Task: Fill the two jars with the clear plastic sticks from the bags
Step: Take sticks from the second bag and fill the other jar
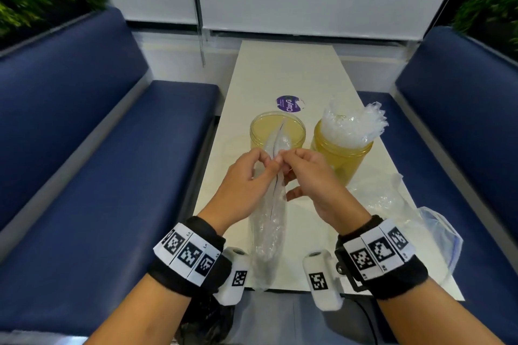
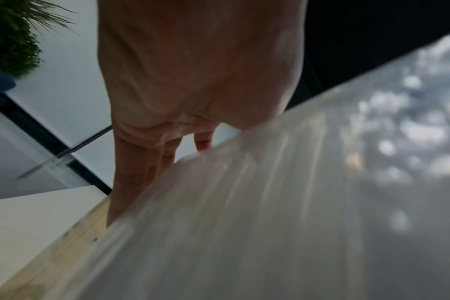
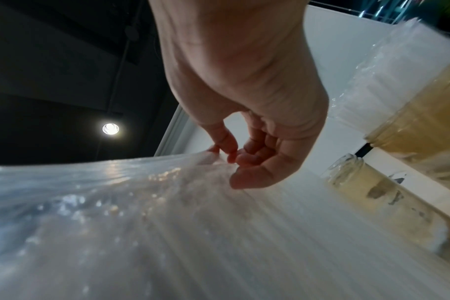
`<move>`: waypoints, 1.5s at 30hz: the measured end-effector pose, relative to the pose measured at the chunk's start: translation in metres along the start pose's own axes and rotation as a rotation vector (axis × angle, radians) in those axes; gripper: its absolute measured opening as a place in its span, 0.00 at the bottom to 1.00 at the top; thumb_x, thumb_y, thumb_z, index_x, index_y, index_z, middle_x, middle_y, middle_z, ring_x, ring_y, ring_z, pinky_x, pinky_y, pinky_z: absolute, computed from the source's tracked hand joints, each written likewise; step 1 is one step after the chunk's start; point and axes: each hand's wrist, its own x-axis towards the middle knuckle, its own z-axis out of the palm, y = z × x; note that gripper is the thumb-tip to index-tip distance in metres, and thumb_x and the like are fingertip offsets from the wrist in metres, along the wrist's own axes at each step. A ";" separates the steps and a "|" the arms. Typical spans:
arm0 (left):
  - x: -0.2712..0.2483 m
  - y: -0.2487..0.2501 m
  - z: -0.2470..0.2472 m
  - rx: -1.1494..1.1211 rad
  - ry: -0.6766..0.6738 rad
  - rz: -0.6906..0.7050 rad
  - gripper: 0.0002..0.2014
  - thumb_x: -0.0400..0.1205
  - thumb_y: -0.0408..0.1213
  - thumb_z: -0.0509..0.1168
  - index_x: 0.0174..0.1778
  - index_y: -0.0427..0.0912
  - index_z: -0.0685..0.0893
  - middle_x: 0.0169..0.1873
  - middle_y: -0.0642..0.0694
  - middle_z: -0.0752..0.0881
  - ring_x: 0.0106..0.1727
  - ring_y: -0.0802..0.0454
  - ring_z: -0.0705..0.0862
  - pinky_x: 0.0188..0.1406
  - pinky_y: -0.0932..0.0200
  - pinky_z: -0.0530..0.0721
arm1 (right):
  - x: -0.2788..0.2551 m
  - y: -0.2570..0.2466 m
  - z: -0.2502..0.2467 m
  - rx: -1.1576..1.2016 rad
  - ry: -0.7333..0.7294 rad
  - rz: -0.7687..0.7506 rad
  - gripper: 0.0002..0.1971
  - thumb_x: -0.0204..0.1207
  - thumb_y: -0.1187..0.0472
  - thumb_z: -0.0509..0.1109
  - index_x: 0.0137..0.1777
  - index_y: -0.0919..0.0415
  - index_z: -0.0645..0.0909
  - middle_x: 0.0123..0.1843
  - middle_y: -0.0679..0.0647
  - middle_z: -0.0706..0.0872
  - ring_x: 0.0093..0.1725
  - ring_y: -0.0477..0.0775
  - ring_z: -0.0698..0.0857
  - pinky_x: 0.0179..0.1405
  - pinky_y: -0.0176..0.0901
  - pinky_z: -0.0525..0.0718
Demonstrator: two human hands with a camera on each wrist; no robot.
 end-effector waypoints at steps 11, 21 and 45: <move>0.009 0.024 -0.005 0.208 0.108 0.054 0.13 0.81 0.41 0.63 0.32 0.43 0.83 0.29 0.50 0.83 0.30 0.55 0.74 0.35 0.52 0.77 | 0.008 -0.009 -0.004 -0.171 -0.035 -0.167 0.10 0.84 0.62 0.66 0.42 0.60 0.83 0.32 0.48 0.82 0.33 0.46 0.83 0.34 0.48 0.91; 0.001 0.027 -0.010 0.161 0.122 0.035 0.13 0.79 0.37 0.64 0.28 0.45 0.84 0.25 0.49 0.86 0.26 0.58 0.75 0.30 0.53 0.78 | 0.007 -0.009 -0.018 -0.242 -0.090 -0.141 0.09 0.85 0.64 0.63 0.41 0.61 0.78 0.33 0.50 0.80 0.36 0.48 0.86 0.42 0.58 0.93; 0.007 0.040 -0.020 0.548 0.218 0.033 0.08 0.77 0.37 0.65 0.33 0.40 0.80 0.28 0.45 0.86 0.35 0.42 0.85 0.37 0.42 0.89 | -0.007 -0.016 -0.028 -0.770 0.093 -0.133 0.14 0.76 0.63 0.66 0.30 0.60 0.69 0.35 0.71 0.87 0.26 0.52 0.91 0.35 0.62 0.89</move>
